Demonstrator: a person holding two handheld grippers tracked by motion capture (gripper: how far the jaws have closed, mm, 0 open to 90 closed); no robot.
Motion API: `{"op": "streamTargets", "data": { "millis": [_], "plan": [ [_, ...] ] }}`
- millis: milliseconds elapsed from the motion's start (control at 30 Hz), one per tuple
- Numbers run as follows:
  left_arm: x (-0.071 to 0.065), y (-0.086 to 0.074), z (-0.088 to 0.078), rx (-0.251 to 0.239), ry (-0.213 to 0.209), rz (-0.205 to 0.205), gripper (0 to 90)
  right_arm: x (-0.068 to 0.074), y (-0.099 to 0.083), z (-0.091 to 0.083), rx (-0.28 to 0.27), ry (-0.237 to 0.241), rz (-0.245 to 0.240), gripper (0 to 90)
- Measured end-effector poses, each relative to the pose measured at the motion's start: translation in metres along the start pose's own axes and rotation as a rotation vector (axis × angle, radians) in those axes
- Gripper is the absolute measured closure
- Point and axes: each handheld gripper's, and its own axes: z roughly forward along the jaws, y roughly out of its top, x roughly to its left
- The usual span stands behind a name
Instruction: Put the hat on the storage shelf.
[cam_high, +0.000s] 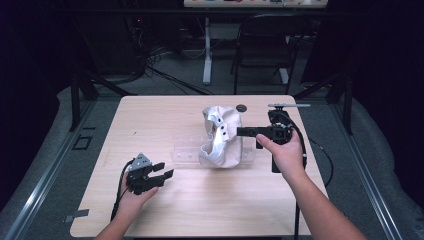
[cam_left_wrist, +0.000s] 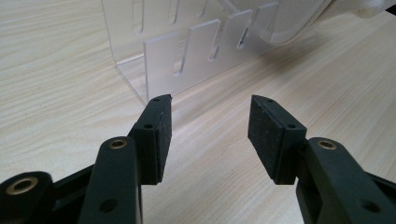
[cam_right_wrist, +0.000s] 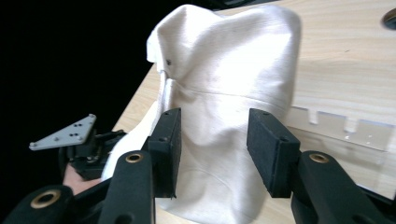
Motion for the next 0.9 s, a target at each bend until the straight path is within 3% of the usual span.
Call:
{"op": "streamTargets", "data": {
  "millis": [267, 367, 467, 700, 900],
  "plan": [
    [0.000, 0.000, 0.000, 0.000, 0.001, 0.001, 50.3, -0.008, -0.016, -0.007, -0.017, -0.033, -0.027, 54.8],
    [-0.001, 0.000, 0.001, 0.002, 0.004, 0.002, 50.3, -0.012, -0.031, -0.010, -0.040, -0.068, -0.050, 55.2],
    [-0.001, 0.000, 0.000, -0.002, 0.003, 0.004, 50.2, -0.014, -0.036, -0.011, -0.047, -0.073, -0.053, 55.2],
    [0.000, 0.000, 0.001, 0.005, 0.005, 0.003, 50.3, -0.025, -0.067, -0.015, -0.070, -0.109, -0.090, 54.0],
    [0.000, -0.001, 0.002, 0.006, 0.006, -0.001, 50.2, -0.036, -0.087, -0.014, -0.074, -0.123, -0.080, 53.8]
  ]
}}
